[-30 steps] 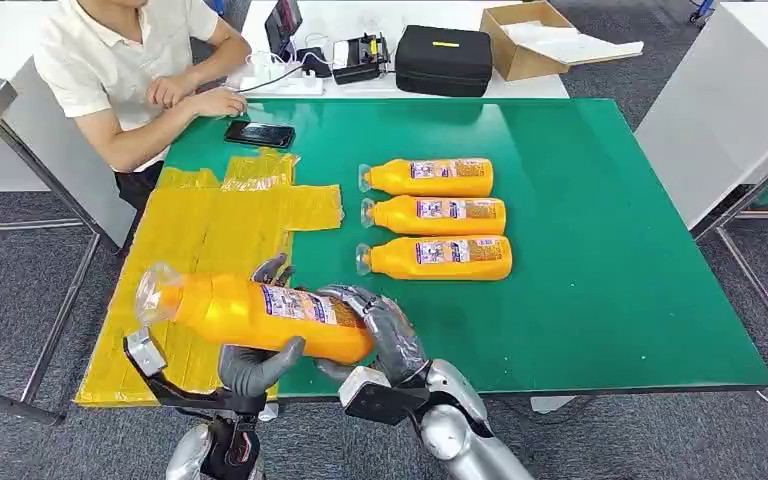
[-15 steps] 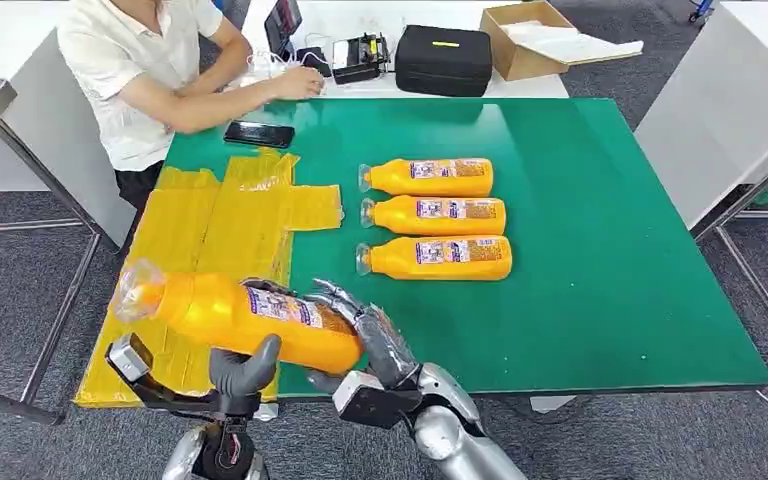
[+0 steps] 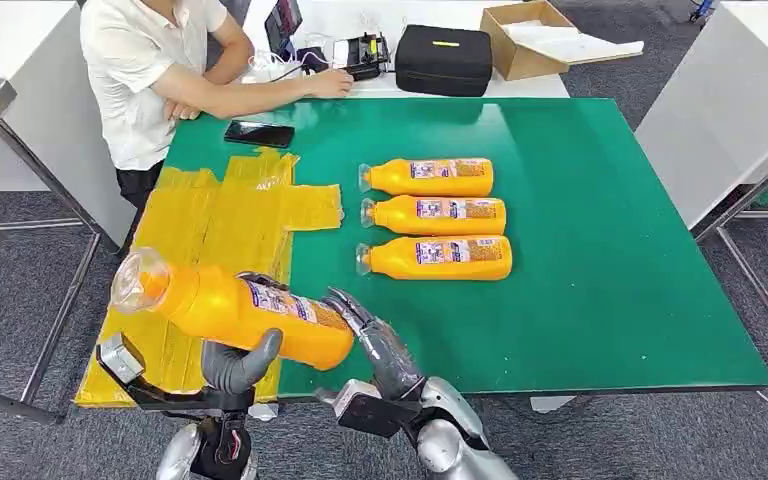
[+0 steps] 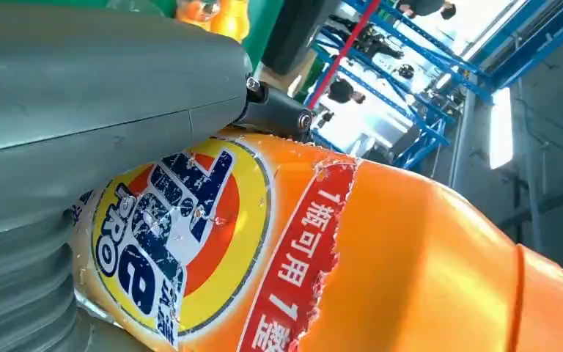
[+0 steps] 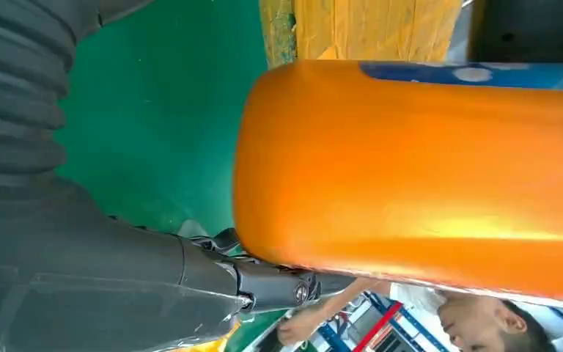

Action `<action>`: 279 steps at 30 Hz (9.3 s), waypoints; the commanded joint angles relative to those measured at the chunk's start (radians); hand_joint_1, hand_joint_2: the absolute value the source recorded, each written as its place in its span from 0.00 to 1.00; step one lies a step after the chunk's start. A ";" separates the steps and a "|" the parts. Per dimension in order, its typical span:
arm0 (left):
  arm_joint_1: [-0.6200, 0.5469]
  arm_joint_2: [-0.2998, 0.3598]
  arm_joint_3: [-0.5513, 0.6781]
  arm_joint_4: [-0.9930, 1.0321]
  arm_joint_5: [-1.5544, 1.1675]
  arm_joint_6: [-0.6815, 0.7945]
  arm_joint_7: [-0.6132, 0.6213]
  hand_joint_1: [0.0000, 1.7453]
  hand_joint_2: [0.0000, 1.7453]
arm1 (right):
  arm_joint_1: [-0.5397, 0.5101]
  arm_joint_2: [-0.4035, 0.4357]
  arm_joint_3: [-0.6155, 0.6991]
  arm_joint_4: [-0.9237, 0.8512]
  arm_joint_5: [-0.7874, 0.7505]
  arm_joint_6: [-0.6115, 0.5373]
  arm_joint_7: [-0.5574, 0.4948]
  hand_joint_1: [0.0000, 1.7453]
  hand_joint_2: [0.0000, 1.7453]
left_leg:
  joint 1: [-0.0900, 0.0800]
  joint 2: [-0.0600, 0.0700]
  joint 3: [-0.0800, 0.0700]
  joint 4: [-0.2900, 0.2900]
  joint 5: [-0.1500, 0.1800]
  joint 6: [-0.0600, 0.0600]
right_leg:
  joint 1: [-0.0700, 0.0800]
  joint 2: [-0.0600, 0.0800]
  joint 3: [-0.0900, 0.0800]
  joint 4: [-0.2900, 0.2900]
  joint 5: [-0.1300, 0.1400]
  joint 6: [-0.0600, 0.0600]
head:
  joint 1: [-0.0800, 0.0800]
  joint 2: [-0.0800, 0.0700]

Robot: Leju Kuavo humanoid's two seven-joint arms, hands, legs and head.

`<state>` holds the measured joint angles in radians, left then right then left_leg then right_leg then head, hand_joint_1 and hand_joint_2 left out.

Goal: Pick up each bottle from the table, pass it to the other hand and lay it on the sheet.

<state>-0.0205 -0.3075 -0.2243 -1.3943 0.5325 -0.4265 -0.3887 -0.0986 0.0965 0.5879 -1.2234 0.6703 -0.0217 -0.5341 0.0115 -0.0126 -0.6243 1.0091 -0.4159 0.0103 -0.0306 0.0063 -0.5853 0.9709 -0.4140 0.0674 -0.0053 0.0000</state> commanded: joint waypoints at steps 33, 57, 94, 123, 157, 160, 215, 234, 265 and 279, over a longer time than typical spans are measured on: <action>-0.317 0.058 0.144 0.328 -1.898 0.588 0.345 1.00 1.00 | -0.016 0.064 -0.428 -0.251 0.246 -0.295 -0.040 0.00 1.00 | 0.000 -0.001 0.003 -0.001 0.002 0.000 | 0.000 -0.001 0.004 -0.001 0.001 -0.002 | 0.000 0.000; -0.503 0.087 0.267 0.776 -1.842 0.533 0.314 0.00 1.00 | -0.100 0.067 -0.367 -0.083 0.172 -0.240 -0.094 0.00 1.00 | 0.000 0.000 0.005 -0.001 0.002 -0.002 | 0.001 0.001 0.006 0.000 0.001 -0.003 | 0.000 0.000; -0.460 0.055 0.219 0.671 -1.693 0.595 0.135 0.00 1.00 | -0.098 0.054 -0.378 -0.038 0.131 -0.227 -0.116 0.00 1.00 | 0.000 -0.003 0.013 -0.002 0.003 -0.002 | 0.000 -0.001 0.014 0.000 0.001 -0.002 | 0.000 0.000; -0.122 -0.011 -0.113 0.015 -1.024 0.349 0.025 0.00 1.00 | -0.156 -0.115 -0.409 0.216 0.666 -0.380 0.304 0.00 1.00 | 0.001 -0.001 0.008 -0.001 0.001 -0.001 | 0.002 -0.001 0.010 -0.002 0.000 -0.004 | 0.000 0.000; -0.037 -0.004 -0.184 -0.025 -0.926 0.331 0.046 0.00 1.00 | -0.256 -0.229 -0.328 0.371 0.901 -0.145 0.558 0.00 1.00 | 0.000 -0.006 0.003 0.000 0.003 -0.001 | 0.000 -0.005 0.006 0.000 0.000 -0.003 | -0.001 0.000; -0.037 -0.004 -0.184 -0.024 -0.926 0.331 0.046 0.00 1.00 | -0.264 -0.228 -0.324 0.371 0.901 -0.142 0.564 0.00 1.00 | -0.001 -0.006 0.002 0.000 0.004 0.000 | 0.000 -0.005 0.005 0.000 0.001 -0.001 | -0.001 0.000; -0.060 -0.036 -0.096 0.217 -0.154 0.277 0.151 0.00 1.00 | -0.126 -0.097 -0.395 0.086 0.047 0.081 -0.012 1.00 1.00 | 0.001 0.001 0.014 0.001 -0.003 0.001 | 0.002 0.001 0.016 -0.002 -0.002 -0.001 | 0.000 0.000; -0.125 -0.025 -0.159 0.250 -0.148 0.192 0.085 0.00 1.00 | -0.151 -0.081 -0.211 0.040 -0.068 0.149 0.012 1.00 1.00 | 0.000 -0.003 0.005 0.002 -0.002 0.001 | 0.002 -0.004 0.009 -0.001 -0.001 -0.004 | -0.001 0.000; -0.270 -0.042 -0.130 0.357 -0.129 0.218 -0.007 0.03 1.00 | -0.195 -0.107 0.046 0.103 -0.057 0.116 0.034 1.00 1.00 | 0.000 -0.005 0.003 0.001 0.000 0.001 | 0.001 -0.005 0.007 -0.002 -0.001 -0.002 | -0.001 0.000; -0.248 -0.042 -0.133 0.322 -0.140 0.189 -0.003 1.00 1.00 | -0.151 -0.101 -0.039 0.021 -0.153 0.150 0.023 0.22 1.00 | 0.000 -0.004 0.004 0.001 -0.001 0.002 | 0.001 -0.004 0.007 -0.001 -0.001 -0.003 | 0.000 0.000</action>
<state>-0.2354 -0.3136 -0.3666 -1.1330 0.4013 -0.2590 -0.3960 -0.2483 0.0004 0.5669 -1.1566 0.5341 0.1049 -0.5104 0.0114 -0.0161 -0.6225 1.0093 -0.4155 0.0116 -0.0305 0.0038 -0.5809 0.9692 -0.4137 0.0683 -0.0057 0.0000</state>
